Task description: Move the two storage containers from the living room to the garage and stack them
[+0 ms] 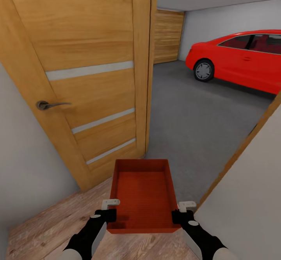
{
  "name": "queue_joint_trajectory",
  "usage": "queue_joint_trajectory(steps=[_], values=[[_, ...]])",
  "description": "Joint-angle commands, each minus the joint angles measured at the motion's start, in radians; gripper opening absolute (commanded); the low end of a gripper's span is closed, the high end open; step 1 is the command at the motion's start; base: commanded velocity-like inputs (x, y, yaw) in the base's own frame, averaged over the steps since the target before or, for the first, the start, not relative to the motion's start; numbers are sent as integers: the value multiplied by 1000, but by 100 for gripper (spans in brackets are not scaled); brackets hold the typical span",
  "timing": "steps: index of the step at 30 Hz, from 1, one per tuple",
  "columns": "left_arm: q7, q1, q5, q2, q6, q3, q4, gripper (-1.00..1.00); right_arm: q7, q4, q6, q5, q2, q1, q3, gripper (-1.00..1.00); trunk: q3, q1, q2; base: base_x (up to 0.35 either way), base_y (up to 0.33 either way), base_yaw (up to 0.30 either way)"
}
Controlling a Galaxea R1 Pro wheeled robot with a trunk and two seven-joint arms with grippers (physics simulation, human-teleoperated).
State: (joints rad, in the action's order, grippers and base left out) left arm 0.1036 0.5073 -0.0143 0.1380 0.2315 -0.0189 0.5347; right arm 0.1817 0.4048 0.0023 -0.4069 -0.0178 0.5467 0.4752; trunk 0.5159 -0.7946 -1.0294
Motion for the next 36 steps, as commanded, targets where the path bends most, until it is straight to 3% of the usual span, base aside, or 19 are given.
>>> queue_joint_trajectory(steps=[1, 19, 36], values=[[6, 0, -10, 0, 6, -3, 5, -100, 16, -14, -1, -15, -25, 1, -7, -100, 1, 0, -1, 234, 208, 0], [12, 0, -12, -1, 6, -3, 4, -100, 15, -17, -6, -15, -25, 1, -7, -100, 1, 0, -1, 217, 180, 0], [13, 0, -12, 0, 6, -3, 4, -100, 17, -20, -7, -17, -25, 1, -7, -100, 1, 0, -1, 44, 20, 0]])
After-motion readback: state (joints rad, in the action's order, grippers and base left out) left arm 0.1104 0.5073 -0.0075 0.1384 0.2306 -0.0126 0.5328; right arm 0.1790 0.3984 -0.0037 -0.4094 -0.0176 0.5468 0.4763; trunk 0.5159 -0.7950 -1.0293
